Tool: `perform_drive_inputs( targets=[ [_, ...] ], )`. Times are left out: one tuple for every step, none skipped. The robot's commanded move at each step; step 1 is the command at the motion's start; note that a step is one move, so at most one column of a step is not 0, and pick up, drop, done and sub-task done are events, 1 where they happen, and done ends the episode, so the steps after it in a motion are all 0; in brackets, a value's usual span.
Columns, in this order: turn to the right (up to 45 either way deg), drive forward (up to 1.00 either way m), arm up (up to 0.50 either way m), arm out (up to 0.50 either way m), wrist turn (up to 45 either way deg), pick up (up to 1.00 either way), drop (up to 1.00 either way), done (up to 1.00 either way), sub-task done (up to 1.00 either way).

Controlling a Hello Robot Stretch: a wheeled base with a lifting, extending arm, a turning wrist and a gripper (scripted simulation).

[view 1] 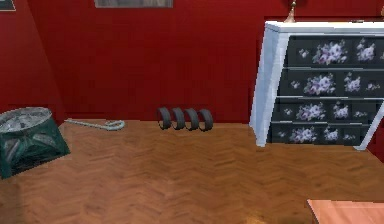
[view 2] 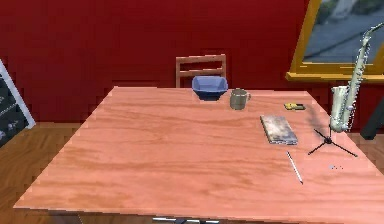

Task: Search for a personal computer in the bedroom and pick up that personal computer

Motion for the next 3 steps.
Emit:
perform_drive_inputs(
  targets=[
    [0.0,0.0,0.0,0.0,45.0,0.0,0.0,0.0,0.0],
    [0.0,0.0,0.0,0.0,45.0,0.0,0.0,0.0,0.0],
    [0.0,0.0,0.0,0.0,45.0,0.0,0.0,0.0,0.0]
  ],
)
